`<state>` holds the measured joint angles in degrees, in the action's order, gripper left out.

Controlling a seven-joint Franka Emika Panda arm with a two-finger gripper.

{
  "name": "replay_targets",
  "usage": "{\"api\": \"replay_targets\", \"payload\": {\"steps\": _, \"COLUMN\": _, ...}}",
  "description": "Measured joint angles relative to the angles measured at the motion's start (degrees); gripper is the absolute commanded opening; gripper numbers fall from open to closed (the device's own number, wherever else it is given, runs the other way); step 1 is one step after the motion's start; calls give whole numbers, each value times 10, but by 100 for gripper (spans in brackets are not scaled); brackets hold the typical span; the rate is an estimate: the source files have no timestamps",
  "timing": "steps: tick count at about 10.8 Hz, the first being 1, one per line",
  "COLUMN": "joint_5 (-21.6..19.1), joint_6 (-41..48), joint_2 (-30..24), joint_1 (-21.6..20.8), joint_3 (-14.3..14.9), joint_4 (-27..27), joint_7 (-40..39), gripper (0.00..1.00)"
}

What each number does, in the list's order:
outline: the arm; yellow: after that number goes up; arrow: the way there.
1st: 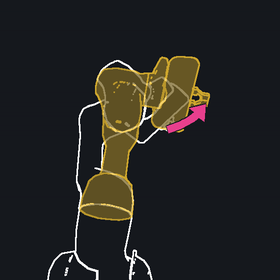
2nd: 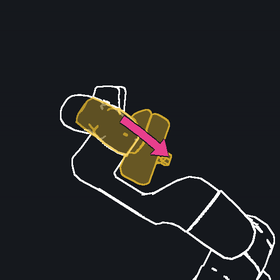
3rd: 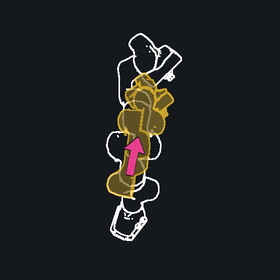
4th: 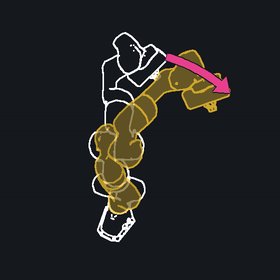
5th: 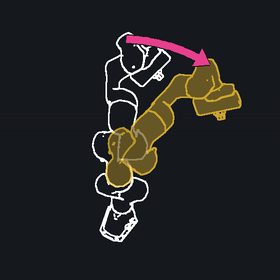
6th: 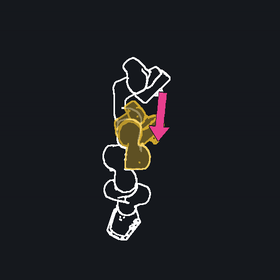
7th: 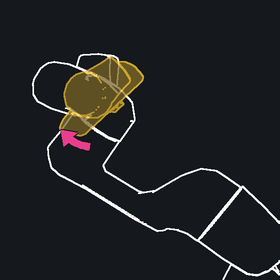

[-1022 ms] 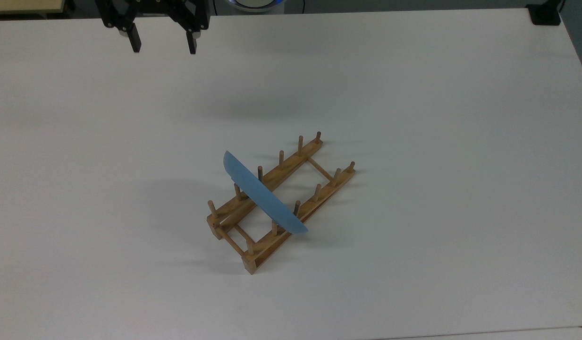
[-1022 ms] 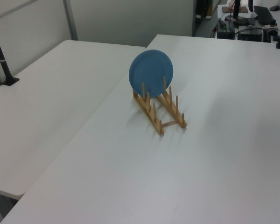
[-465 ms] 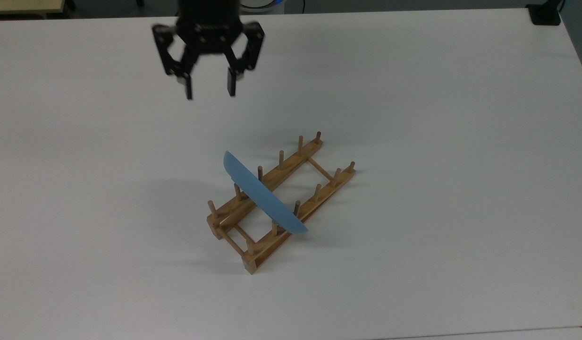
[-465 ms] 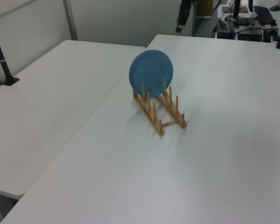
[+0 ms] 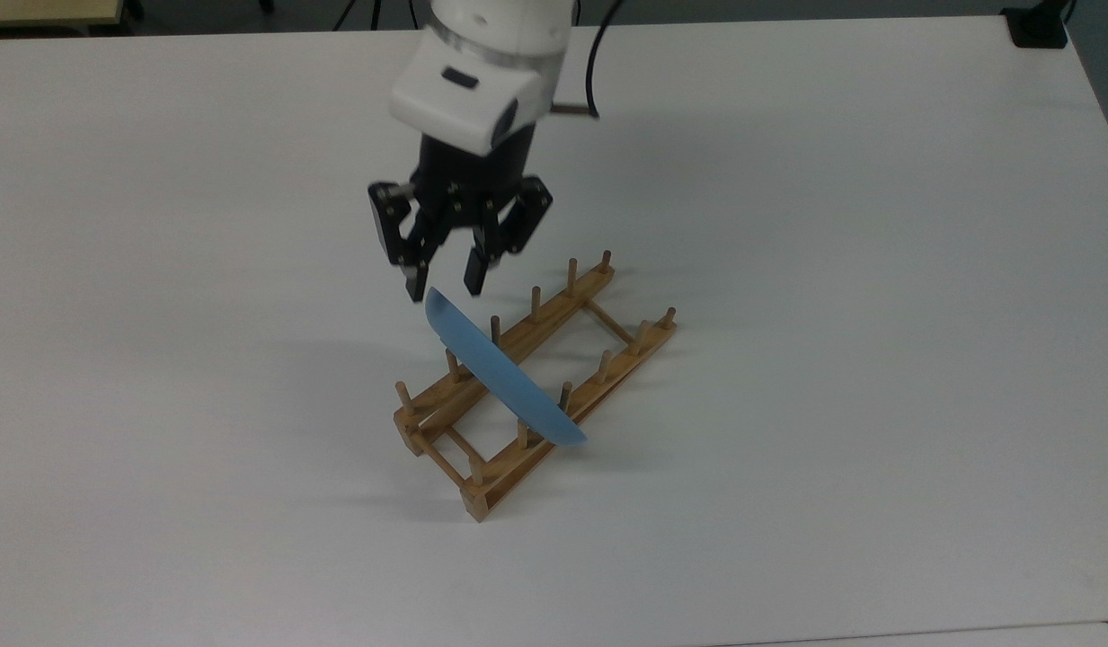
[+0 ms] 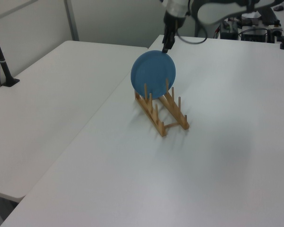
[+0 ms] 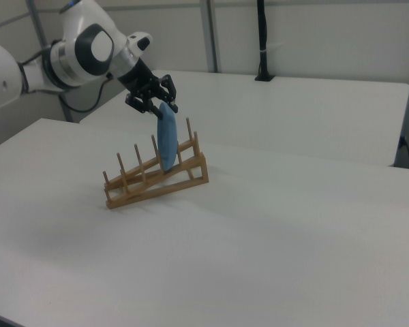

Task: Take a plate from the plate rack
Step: 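Lower the open gripper onto the rim of the blue plate, then close the gripper on the blue plate's rim, then lift the blue plate up out of the rack slots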

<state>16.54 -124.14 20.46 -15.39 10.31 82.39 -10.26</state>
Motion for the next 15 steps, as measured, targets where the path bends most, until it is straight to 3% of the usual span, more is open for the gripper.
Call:
{"api": "replay_targets", "payload": {"steps": 1, "joint_5": 30, "joint_6": -27, "joint_2": 17, "joint_1": -3, "joint_3": -1, "joint_4": -2, "joint_7": 34, "gripper": 37}}
{"api": "replay_targets", "payload": {"steps": 2, "joint_5": 55, "joint_6": -44, "joint_2": 29, "joint_1": -7, "joint_3": -1, "joint_4": -5, "joint_7": 60, "gripper": 27}}
{"api": "replay_targets", "payload": {"steps": 6, "joint_5": 69, "joint_6": -53, "joint_2": 37, "joint_1": -10, "joint_3": -1, "joint_4": -14, "joint_7": 74, "gripper": 1}}
{"api": "replay_targets", "payload": {"steps": 12, "joint_5": 70, "joint_6": -53, "joint_2": 32, "joint_1": -10, "joint_3": -1, "joint_4": -37, "joint_7": 74, "gripper": 0}}
{"api": "replay_targets", "payload": {"steps": 15, "joint_5": 91, "joint_6": -53, "joint_2": 13, "joint_1": -10, "joint_3": -1, "joint_4": -42, "joint_7": 74, "gripper": 0}}
